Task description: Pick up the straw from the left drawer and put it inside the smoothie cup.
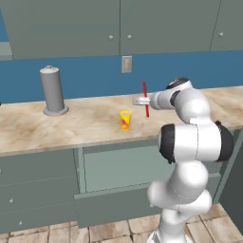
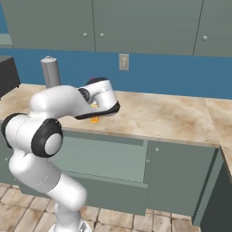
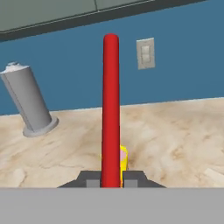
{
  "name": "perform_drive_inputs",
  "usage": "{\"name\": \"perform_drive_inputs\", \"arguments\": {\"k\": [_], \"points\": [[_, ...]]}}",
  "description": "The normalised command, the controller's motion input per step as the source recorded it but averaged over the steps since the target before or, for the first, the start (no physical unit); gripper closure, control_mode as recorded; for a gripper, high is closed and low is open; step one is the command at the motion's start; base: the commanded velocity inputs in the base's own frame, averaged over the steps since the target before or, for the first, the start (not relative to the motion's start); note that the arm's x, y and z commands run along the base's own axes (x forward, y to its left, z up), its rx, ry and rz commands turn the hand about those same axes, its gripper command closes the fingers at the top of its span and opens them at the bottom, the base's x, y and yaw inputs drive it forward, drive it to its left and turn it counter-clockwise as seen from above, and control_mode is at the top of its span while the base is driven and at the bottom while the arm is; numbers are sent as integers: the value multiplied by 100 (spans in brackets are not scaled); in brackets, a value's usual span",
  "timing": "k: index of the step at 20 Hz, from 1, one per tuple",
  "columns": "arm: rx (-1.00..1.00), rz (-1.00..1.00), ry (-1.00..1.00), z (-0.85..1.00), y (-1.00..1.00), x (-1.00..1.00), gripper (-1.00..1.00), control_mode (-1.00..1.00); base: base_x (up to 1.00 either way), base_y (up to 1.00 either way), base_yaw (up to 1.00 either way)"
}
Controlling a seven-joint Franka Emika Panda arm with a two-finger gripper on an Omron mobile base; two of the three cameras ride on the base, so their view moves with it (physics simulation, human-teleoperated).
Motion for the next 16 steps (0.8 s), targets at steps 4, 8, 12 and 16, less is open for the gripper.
{"name": "perform_drive_inputs", "arguments": {"k": [4, 8, 12, 16], "points": [[26, 7, -3, 11, 0, 14, 100, -100, 0, 0, 0], [14, 8, -8, 1, 0, 10, 100, -100, 0, 0, 0], [2, 9, -22, -1, 0, 1, 100, -100, 0, 0, 0], [0, 7, -26, -8, 0, 1, 100, -100, 0, 0, 0]]}}
